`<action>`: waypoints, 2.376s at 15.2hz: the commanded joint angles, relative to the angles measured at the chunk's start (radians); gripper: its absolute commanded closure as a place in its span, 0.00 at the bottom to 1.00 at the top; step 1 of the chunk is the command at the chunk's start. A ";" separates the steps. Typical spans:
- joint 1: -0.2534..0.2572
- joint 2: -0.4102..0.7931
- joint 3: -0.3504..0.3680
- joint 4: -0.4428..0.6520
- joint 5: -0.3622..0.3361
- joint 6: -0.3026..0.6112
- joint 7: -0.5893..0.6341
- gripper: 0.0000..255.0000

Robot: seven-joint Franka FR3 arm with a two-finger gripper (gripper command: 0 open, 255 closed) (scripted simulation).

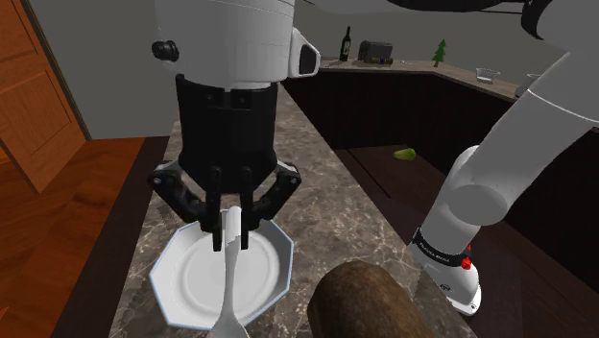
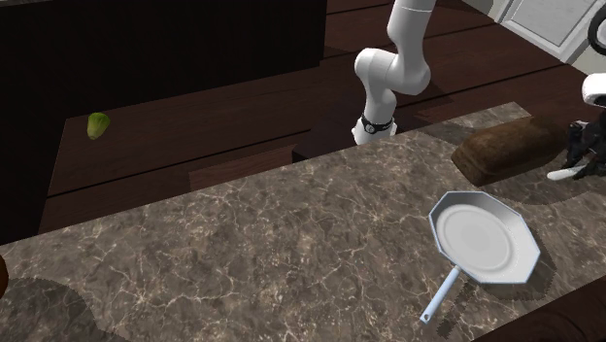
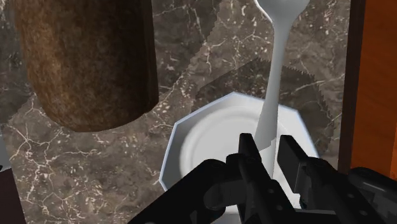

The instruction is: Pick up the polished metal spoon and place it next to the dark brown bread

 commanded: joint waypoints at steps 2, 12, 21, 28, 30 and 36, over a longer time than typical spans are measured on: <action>-0.013 0.199 0.145 0.119 -0.177 0.016 0.176 1.00; 0.049 0.329 0.161 0.070 -0.307 0.127 0.278 1.00; 0.064 0.366 0.150 -0.029 -0.346 0.242 0.299 1.00; 0.089 0.413 0.130 -0.092 -0.398 0.328 0.331 1.00; 0.098 0.429 0.122 -0.108 -0.415 0.351 0.341 1.00; 0.131 0.479 0.089 -0.149 -0.473 0.419 0.377 1.00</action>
